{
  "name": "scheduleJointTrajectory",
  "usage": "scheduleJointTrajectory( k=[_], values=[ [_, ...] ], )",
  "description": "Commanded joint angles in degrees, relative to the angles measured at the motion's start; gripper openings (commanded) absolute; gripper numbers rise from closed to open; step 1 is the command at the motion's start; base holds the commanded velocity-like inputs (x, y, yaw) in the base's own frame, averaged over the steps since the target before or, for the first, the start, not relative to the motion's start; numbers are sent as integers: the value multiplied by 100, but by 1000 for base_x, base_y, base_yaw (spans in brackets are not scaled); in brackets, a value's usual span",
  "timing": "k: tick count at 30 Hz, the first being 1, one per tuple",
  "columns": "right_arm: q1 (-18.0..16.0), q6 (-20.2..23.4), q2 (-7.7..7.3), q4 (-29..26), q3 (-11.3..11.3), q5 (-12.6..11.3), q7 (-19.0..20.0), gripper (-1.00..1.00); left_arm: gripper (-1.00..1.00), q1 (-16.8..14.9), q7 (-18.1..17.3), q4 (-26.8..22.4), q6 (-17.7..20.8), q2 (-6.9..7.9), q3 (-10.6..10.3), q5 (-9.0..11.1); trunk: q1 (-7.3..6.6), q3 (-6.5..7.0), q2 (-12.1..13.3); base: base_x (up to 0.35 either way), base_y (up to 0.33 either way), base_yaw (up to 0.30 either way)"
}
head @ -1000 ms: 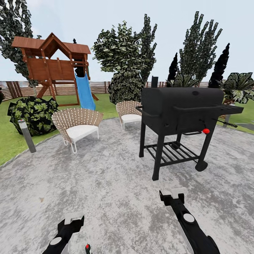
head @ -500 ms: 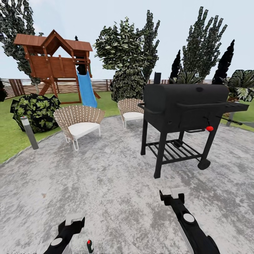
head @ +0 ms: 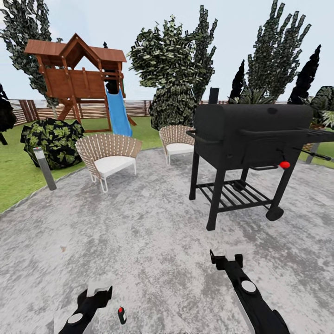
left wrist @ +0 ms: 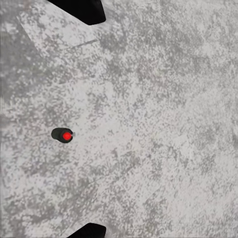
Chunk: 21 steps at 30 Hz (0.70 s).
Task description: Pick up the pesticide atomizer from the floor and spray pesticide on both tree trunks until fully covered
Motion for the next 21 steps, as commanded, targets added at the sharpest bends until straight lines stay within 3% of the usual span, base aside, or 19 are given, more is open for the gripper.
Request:
scheduleJointTrajectory(
  k=[1,9,21],
  values=[
    [0,-1,1,0,-1,0,0,100,100,0,-2,0,-2,0,-7,-4,23,-27,-42,0,0,87],
    [0,5,-5,-8,-9,0,0,100,100,-7,-9,-17,-9,7,-13,-17,198,-241,-363,0,0,47],
    [0,7,-6,-9,-4,0,0,100,100,-12,-14,-78,-7,-26,-12,-8,462,-566,-844,0,0,-90]
  ],
)
